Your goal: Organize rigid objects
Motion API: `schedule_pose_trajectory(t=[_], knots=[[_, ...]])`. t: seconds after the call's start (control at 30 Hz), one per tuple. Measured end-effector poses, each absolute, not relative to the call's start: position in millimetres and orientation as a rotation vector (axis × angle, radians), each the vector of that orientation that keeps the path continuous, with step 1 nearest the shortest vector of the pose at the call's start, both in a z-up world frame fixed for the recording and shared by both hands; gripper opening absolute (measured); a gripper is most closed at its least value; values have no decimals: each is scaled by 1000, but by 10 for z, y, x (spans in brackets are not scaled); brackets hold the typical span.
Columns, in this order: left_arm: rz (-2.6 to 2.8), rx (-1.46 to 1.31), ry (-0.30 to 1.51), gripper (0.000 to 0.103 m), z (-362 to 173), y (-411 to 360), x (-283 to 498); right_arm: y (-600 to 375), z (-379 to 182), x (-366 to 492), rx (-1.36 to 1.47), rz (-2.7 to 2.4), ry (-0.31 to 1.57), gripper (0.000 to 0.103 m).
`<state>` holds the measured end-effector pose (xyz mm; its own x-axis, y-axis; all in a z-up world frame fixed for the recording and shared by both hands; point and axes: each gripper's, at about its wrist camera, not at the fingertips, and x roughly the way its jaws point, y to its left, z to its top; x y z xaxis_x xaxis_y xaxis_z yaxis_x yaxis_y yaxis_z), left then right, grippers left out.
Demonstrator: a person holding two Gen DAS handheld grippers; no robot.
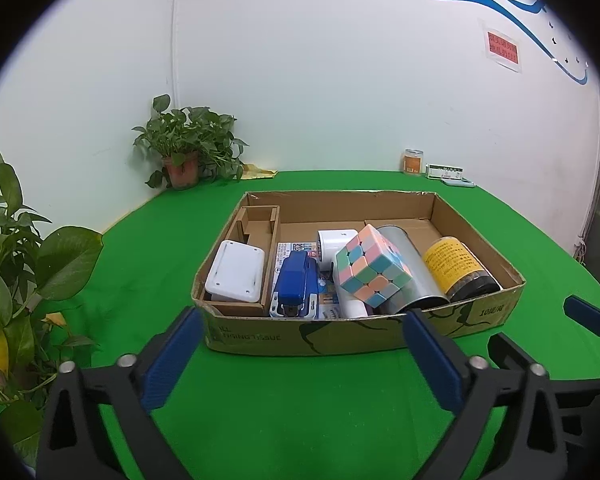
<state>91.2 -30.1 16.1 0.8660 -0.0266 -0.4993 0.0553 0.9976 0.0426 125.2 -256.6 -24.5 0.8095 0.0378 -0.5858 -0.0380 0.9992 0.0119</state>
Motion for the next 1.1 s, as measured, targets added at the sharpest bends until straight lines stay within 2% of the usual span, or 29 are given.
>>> schedule_pose_trajectory(t=[1.1], knots=[[-58,32,604,102,10,-240,977,-2459,-321,1201,-29,-35,630,102]])
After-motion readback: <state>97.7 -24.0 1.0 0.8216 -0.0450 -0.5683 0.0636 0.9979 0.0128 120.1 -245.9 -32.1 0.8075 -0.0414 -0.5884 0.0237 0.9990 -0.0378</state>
